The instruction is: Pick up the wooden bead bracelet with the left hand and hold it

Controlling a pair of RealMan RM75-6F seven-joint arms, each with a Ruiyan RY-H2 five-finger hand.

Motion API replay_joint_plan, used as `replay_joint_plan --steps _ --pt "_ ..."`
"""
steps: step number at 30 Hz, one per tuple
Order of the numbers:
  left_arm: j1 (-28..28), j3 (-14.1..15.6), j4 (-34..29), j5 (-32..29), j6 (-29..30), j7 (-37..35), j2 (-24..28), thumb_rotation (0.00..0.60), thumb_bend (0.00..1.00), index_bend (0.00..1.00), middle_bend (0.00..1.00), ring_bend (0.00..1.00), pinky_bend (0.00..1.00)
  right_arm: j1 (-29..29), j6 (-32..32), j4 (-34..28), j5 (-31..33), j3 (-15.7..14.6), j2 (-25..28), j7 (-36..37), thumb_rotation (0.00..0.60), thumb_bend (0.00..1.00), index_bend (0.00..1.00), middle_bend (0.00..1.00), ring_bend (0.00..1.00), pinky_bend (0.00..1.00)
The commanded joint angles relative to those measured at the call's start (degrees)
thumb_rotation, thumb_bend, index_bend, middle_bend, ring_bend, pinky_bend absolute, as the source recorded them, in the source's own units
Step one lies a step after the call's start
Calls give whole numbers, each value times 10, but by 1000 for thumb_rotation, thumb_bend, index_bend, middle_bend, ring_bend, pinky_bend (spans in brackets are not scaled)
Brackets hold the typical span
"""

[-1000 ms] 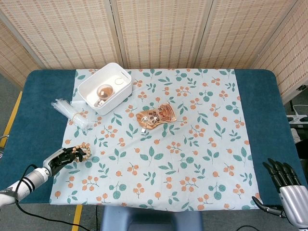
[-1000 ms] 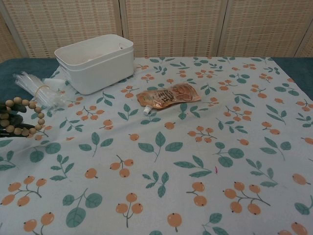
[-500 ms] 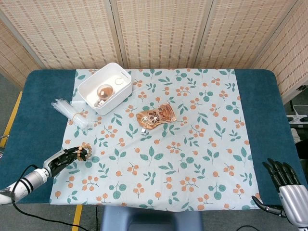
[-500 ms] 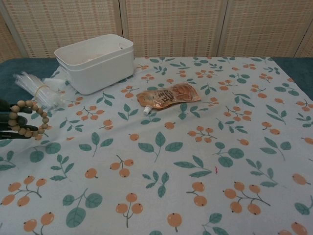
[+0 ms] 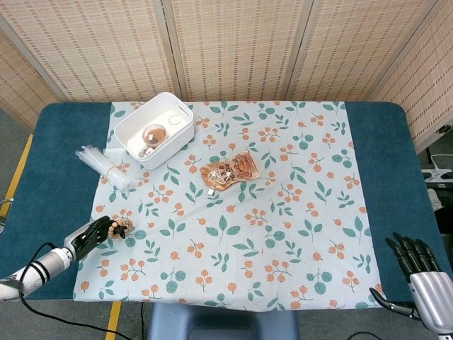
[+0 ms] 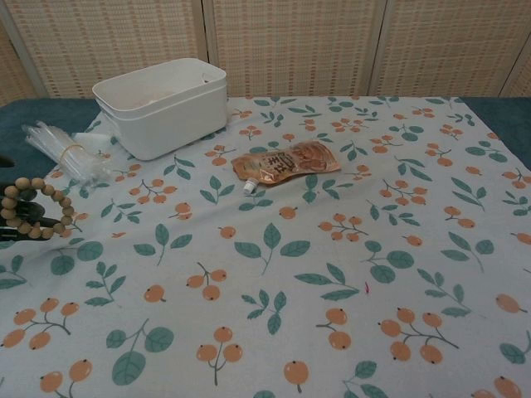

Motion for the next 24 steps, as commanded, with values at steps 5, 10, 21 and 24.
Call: replay_joint_plan --steps 5,10,21,24 --pt "0 3 -3 -3 5 -1 2 298 558 552 508 142 0 0 1 0 -1 -1 1 1 194 189 0 0 0 0" --pt "-1 6 -5 -2 13 -3 3 329 570 553 518 145 0 -1 2 0 -2 -1 1 2 194 189 0 0 0 0" --pt "-2 12 -10 -4 24 -14 6 498 767 550 533 154 0 -2 3 0 -3 -1 1 1 194 189 0 0 0 0" --pt "-3 13 -13 -5 28 -18 7 518 853 544 535 155 0 -2 5 0 -4 -1 2 2 195 189 0 0 0 0"
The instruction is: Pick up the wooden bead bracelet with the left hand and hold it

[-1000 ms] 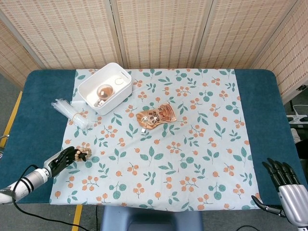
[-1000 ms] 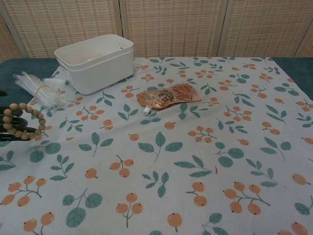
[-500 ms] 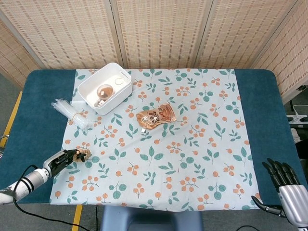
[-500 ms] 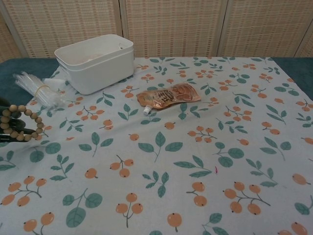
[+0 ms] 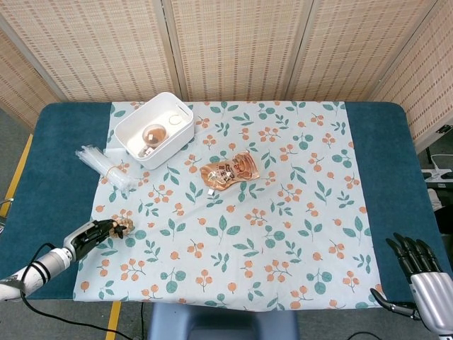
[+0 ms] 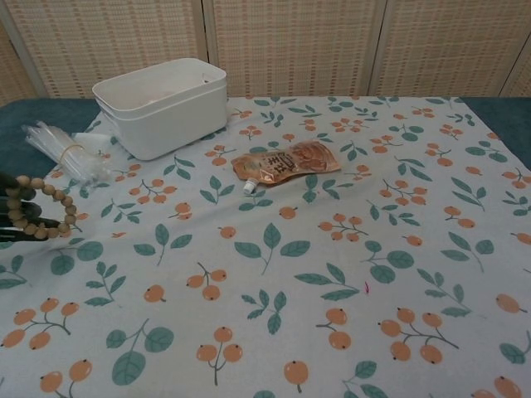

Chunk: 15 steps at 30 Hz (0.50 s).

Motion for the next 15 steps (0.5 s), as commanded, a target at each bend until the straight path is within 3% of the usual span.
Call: replay_joint_plan --steps 1,5,15 --pt "-1 0 -3 0 2 -2 1 522 888 542 536 155 0 -1 1 0 0 0 0 1 195 189 0 0 0 0" --pt "0 1 -8 4 7 0 3 551 997 532 536 155 0 -2 4 1 -2 0 1 2 194 189 0 0 0 0" --pt "3 1 -20 13 8 7 6 600 1000 529 536 155 0 -4 9 1 -4 -1 3 5 194 190 0 0 0 0"
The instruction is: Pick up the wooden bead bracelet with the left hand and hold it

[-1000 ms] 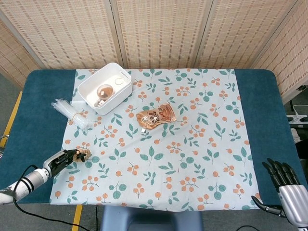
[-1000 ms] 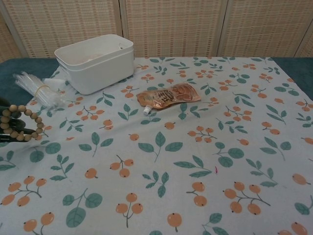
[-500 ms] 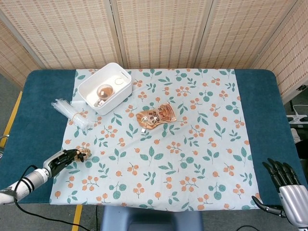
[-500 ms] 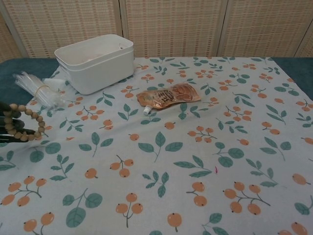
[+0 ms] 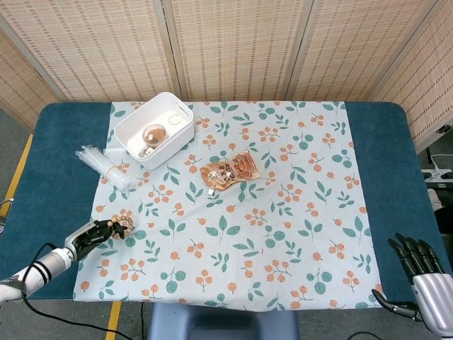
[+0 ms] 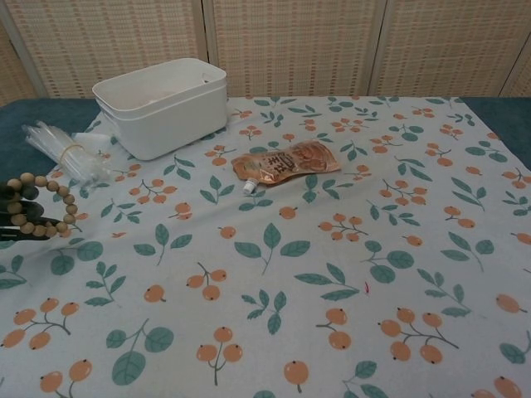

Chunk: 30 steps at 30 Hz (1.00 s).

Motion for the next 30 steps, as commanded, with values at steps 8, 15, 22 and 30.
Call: replay_joint_plan --steps 8,15,22,30 --pt "5 -16 8 12 -43 50 -7 600 1000 316 368 67 0 -1 2 0 1 1 1 3 195 191 0 0 0 0" --pt "8 -24 22 1 -63 63 -14 600 826 113 250 8 0 -1 2 1 2 1 1 3 195 192 0 0 0 0" --pt "8 -26 36 -4 -74 83 -21 600 673 111 253 8 0 0 -2 1 4 2 1 2 193 191 0 0 0 0" --pt "36 -15 -32 78 -30 218 -26 600 657 118 261 34 0 2 -7 -1 5 2 -1 -2 194 191 0 0 0 0"
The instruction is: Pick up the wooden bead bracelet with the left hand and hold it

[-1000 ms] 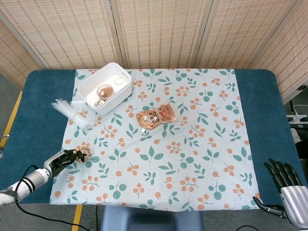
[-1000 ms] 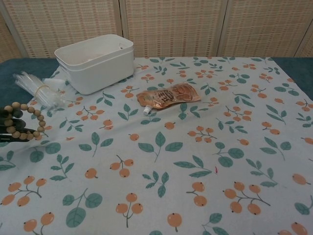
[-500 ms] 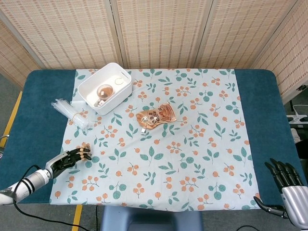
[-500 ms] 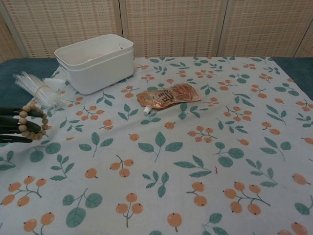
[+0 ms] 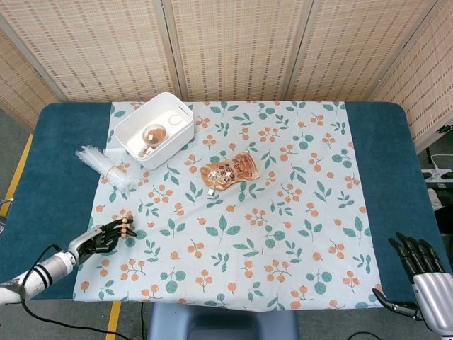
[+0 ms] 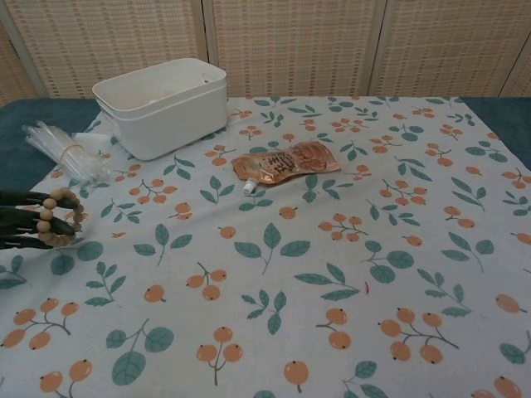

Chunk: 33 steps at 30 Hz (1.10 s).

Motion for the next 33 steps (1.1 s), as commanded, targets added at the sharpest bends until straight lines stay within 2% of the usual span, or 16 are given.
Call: replay_joint_plan --steps 1,9,13,15,19,22,24,25,27,28,29,32,33 --pt "21 11 -51 58 30 83 -3 600 645 118 250 34 0 1 -1 -1 0 0 0 -1 194 191 0 0 0 0" --pt "53 24 -118 151 112 207 -18 600 543 91 123 1 5 0 0 -2 1 -1 2 1 194 191 0 0 0 0" --pt "77 11 -146 186 143 258 -31 600 499 57 79 0 17 0 -1 -2 1 -1 2 1 194 191 0 0 0 0" --pt "101 -9 -168 206 163 293 -47 600 495 52 80 0 20 0 -1 -2 0 -1 2 0 194 191 0 0 0 0" --pt "174 -82 -229 256 182 386 -86 580 483 20 86 0 21 -2 4 -2 -2 -1 1 -2 195 191 0 0 0 0" --pt "264 -164 -292 297 183 484 -136 578 501 6 93 0 43 -7 13 -2 2 3 -2 -9 194 191 0 0 0 0" --pt "339 -226 -331 298 151 550 -179 582 515 0 67 0 82 -10 17 -1 11 8 -6 -23 194 191 0 0 0 0" --pt "371 -254 -341 287 125 582 -200 588 513 0 35 0 92 -11 18 -2 16 11 -8 -30 195 191 0 0 0 0" --pt "441 -320 -337 233 36 671 -253 597 511 0 4 0 82 -14 16 -4 30 15 -12 -48 194 191 0 0 0 0" --pt "472 -353 -315 188 -31 730 -283 598 509 0 0 0 74 -14 14 -6 37 17 -14 -57 194 191 0 0 0 0" --pt "487 -374 -290 154 -82 776 -302 598 508 0 0 0 71 -14 13 -7 40 19 -16 -63 194 191 0 0 0 0" --pt "498 -410 -214 82 -199 889 -331 596 505 0 0 0 70 -12 11 -8 40 21 -21 -68 194 191 0 0 0 0" --pt "494 -414 -197 65 -218 902 -333 597 505 0 0 0 70 -12 10 -7 40 21 -22 -69 195 191 0 0 0 0"
